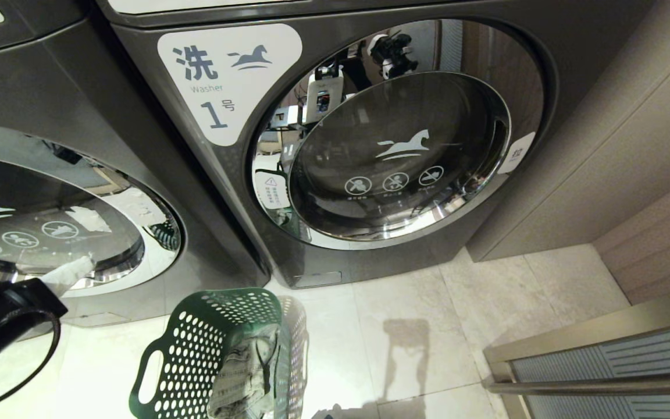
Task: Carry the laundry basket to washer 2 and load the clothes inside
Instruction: Open the lid of the washing machine
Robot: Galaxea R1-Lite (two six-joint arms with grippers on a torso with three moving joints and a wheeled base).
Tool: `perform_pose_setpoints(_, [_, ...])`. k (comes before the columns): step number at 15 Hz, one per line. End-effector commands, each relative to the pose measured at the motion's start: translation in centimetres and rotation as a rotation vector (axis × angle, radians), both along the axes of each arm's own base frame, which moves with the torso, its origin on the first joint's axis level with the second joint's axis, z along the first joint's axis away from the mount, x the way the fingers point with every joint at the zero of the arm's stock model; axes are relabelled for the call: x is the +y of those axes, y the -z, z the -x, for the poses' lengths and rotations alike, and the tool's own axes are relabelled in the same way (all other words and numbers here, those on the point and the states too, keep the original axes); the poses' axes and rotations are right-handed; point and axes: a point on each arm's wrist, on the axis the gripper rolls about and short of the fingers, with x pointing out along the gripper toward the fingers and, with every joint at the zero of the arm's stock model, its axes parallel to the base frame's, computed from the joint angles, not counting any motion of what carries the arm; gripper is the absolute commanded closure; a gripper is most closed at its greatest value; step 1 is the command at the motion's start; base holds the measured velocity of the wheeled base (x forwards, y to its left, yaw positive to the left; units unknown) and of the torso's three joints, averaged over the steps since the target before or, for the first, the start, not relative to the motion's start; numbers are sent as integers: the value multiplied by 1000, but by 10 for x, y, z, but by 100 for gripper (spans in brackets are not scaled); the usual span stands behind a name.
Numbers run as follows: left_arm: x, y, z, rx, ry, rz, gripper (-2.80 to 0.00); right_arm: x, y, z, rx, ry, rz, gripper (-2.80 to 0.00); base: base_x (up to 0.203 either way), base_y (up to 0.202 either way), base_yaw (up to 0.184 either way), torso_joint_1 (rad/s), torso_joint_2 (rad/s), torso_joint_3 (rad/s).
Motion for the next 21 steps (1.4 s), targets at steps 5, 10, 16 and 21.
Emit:
perform_pose_setpoints(5, [9,12,-20,-3,95,4,0,0,0,0,2,-1,1,0,0,0,0,0,0,0])
perform_pose_setpoints(10, [32,1,-38,-33,169,61,0,0,0,0,2,-1,0,0,0,0,0,0,0,0])
perform_pose_setpoints(16, [66,6,-31,-14,377,64,0,0,0,0,2,-1,1,0,0,0,0,0,0,0])
perform_pose_setpoints(21, [68,13,-32,-34,475,2,0,0,0,0,2,-1,1,0,0,0,0,0,0,0])
